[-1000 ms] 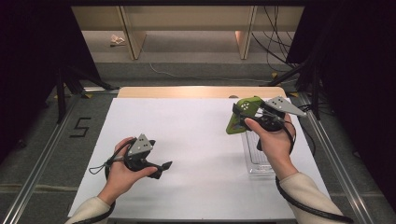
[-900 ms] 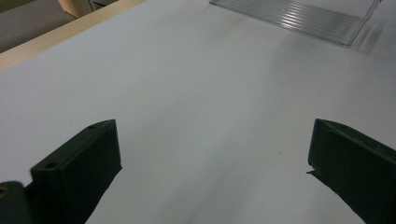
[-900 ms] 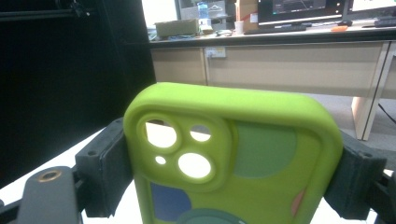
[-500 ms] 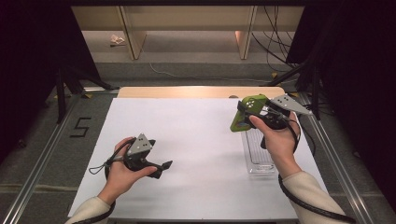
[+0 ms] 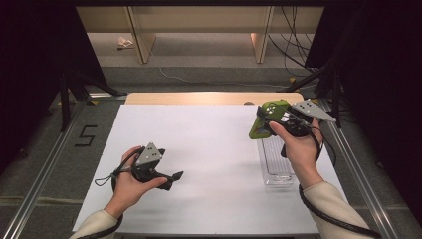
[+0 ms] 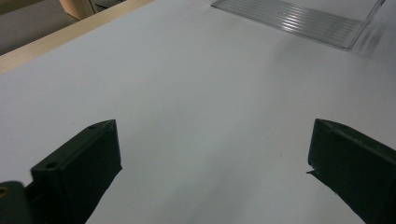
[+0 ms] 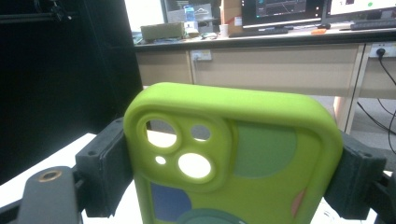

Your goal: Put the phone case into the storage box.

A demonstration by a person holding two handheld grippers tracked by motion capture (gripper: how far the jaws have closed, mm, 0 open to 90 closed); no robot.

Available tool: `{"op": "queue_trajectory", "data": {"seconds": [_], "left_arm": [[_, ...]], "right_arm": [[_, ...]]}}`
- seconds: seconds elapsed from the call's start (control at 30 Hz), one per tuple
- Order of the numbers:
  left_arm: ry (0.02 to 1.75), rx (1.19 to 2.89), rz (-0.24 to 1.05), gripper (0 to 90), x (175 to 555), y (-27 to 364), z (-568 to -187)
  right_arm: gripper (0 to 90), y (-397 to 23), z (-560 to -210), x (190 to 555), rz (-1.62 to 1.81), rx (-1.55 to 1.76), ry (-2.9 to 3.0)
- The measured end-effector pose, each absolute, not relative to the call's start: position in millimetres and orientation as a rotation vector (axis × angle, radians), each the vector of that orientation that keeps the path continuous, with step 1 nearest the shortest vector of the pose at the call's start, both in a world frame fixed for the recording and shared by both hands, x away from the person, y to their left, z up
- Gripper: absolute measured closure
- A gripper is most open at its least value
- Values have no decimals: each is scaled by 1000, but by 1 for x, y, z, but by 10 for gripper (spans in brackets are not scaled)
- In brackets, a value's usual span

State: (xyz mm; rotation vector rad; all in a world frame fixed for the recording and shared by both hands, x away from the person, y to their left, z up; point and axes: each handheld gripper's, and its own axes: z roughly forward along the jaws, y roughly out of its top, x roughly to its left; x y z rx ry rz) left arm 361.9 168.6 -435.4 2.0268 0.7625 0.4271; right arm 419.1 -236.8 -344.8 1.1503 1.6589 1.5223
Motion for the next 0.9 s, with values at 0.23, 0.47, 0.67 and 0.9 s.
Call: {"op": "queue_trajectory", "data": {"seconds": [0.23,0.47,0.67,0.9], "left_arm": [[764,2025,429,23,362,170,-435],[764,2027,430,23,362,170,-435],[763,2025,429,26,362,170,-435],[764,2024,426,28,362,170,-434]], "right_arm": [[173,-239,-345,420,1514,1150,1653],[173,-242,-345,421,1503,1160,1648],[173,-245,-346,423,1495,1165,1641],[174,-246,-347,424,1479,1166,1645]]}}
